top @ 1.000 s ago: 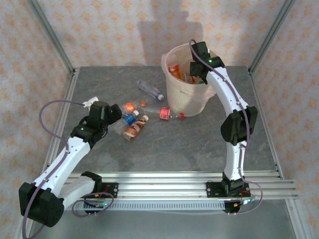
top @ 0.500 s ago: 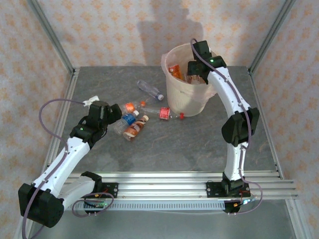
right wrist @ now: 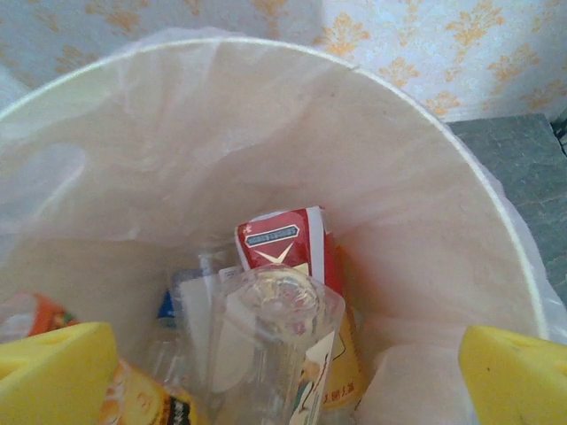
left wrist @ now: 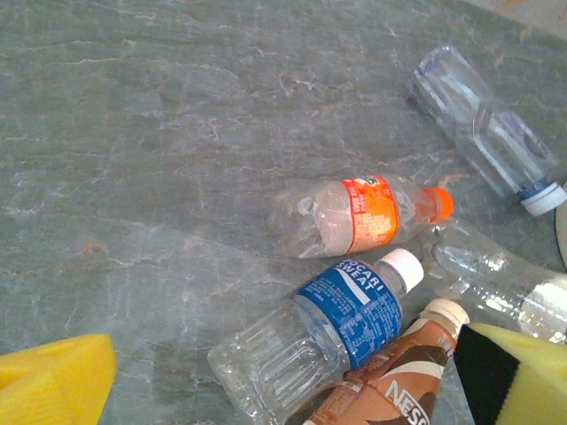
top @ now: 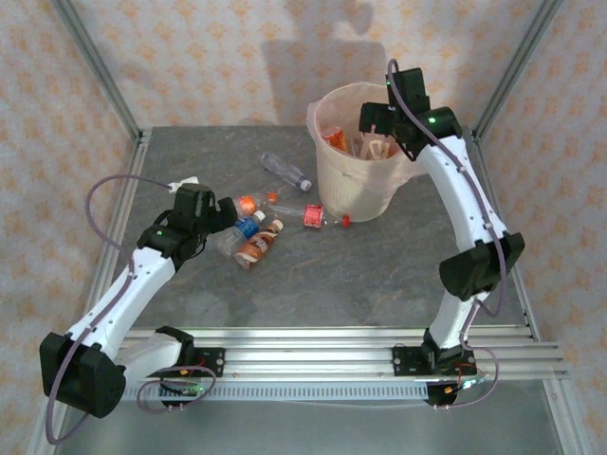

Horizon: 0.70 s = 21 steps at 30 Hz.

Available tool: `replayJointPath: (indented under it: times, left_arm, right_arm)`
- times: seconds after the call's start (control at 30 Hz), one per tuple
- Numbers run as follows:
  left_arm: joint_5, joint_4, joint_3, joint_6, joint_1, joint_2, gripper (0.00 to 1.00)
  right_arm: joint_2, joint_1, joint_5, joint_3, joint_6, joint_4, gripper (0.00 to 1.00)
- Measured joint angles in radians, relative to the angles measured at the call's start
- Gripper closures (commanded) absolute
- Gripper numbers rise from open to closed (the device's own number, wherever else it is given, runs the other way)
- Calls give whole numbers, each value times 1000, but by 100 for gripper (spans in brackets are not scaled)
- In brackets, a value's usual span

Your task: Put the plastic bottles in the bin

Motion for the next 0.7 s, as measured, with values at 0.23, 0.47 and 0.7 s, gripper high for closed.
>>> replayJointPath:
  times: [0.23, 0.47, 0.7]
  left_arm:
    - [70, -56, 30, 58, -10, 57, 2]
    - [65, -129, 31, 82, -122, 93, 5]
    - [25, -169, 48, 107, -236, 147, 14]
  right_arm:
    - [-179, 0, -26, -174, 60, 47, 1]
    - [-406, 13, -19, -439, 134, 125, 1]
    - [-607, 23, 27, -679, 226, 171, 1]
